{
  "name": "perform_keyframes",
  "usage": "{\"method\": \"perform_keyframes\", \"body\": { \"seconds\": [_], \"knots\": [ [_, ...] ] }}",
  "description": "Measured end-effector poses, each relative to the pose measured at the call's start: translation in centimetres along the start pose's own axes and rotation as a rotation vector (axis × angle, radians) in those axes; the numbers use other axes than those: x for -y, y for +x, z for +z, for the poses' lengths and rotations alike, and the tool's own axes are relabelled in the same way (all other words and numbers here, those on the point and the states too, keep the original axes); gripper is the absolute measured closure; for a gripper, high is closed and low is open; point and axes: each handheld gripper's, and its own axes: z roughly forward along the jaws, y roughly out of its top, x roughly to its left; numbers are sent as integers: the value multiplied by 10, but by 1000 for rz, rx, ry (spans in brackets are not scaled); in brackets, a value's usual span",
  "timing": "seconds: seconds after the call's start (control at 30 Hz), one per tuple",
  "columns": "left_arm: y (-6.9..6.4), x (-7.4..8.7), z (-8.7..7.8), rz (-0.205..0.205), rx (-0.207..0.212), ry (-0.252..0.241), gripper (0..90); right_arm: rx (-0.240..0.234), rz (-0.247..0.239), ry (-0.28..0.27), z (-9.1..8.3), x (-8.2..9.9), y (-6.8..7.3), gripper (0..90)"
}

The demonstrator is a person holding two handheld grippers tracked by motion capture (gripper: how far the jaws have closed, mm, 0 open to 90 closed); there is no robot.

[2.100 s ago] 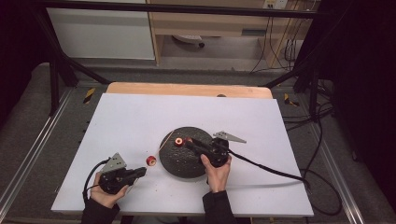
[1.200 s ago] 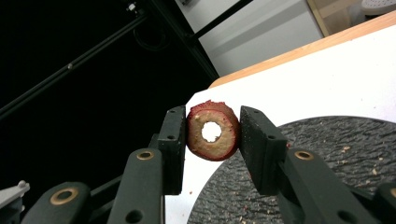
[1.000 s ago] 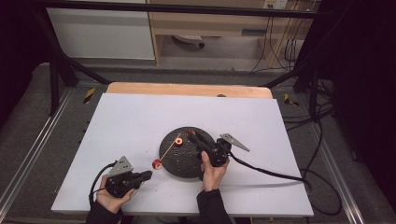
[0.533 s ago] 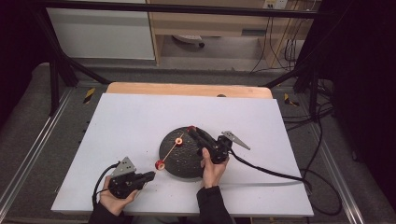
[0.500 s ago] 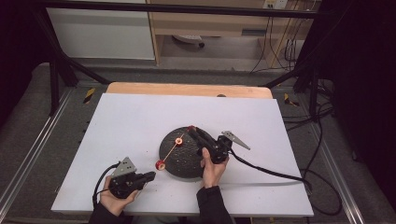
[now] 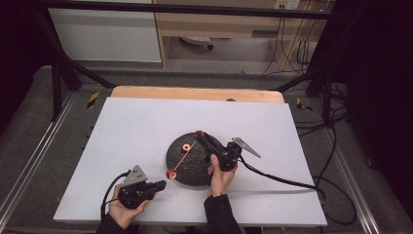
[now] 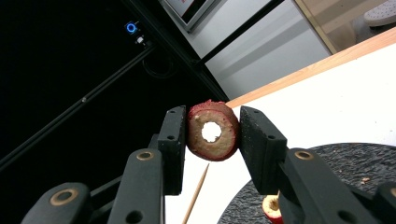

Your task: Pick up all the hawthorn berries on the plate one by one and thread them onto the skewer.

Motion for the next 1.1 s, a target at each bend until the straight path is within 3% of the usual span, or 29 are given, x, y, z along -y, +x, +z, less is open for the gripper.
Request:
{"method": "perform_keyframes", "body": {
  "seconds": [1.1],
  "knots": [
    [-3,-1,3,-8,-3,-14,884,-3,7,4,1,4,-1,630]
  ]
}}
